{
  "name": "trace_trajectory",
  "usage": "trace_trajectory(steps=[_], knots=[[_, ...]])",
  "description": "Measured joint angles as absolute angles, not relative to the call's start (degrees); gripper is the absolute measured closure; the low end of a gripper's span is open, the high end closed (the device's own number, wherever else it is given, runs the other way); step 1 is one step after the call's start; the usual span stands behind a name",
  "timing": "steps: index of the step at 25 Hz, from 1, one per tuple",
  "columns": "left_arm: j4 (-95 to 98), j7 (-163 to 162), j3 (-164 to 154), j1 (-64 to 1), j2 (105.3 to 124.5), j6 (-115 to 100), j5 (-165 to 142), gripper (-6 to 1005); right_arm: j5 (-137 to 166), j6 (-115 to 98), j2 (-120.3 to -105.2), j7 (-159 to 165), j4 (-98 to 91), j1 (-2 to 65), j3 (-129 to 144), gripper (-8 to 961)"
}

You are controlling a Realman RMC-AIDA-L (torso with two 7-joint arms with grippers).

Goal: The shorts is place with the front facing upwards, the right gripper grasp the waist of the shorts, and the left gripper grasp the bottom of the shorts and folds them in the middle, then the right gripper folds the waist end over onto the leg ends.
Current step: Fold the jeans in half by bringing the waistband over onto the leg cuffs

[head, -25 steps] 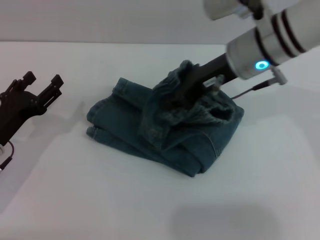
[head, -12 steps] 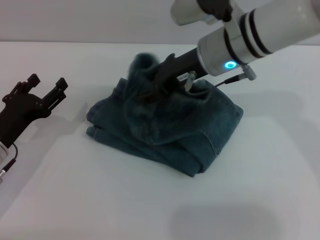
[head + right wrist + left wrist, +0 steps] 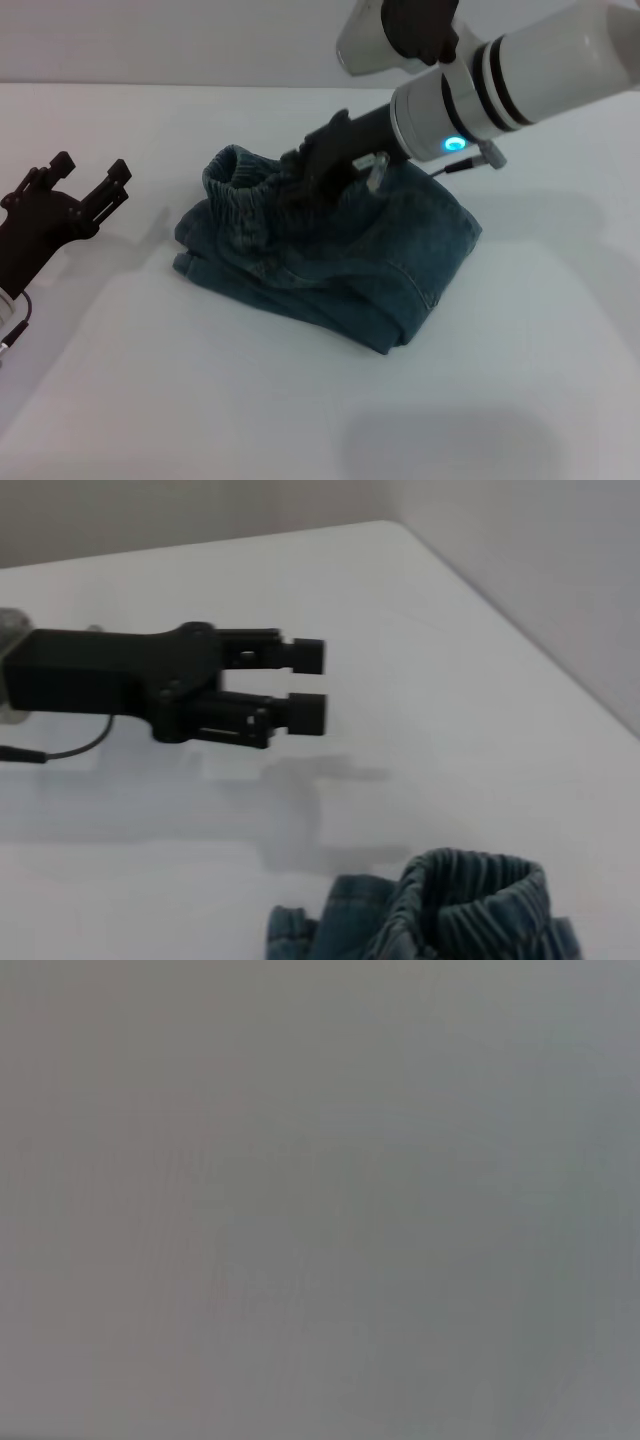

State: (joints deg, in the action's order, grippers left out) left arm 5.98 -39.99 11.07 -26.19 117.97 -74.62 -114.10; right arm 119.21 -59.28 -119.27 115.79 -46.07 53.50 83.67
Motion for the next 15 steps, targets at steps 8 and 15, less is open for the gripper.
trace_trajectory(steps=[8,15], knots=[[5.68,-39.98,11.04,-26.27,118.03,-73.33,-114.07,170,113.75,-61.13,-119.25,108.81,-53.81,46.15,84.76,504],[5.22,-39.91,11.35,-26.17,118.01,-73.11,-114.08,170,108.88,-67.65,-118.8,107.1,-55.53,44.42,85.53,504]])
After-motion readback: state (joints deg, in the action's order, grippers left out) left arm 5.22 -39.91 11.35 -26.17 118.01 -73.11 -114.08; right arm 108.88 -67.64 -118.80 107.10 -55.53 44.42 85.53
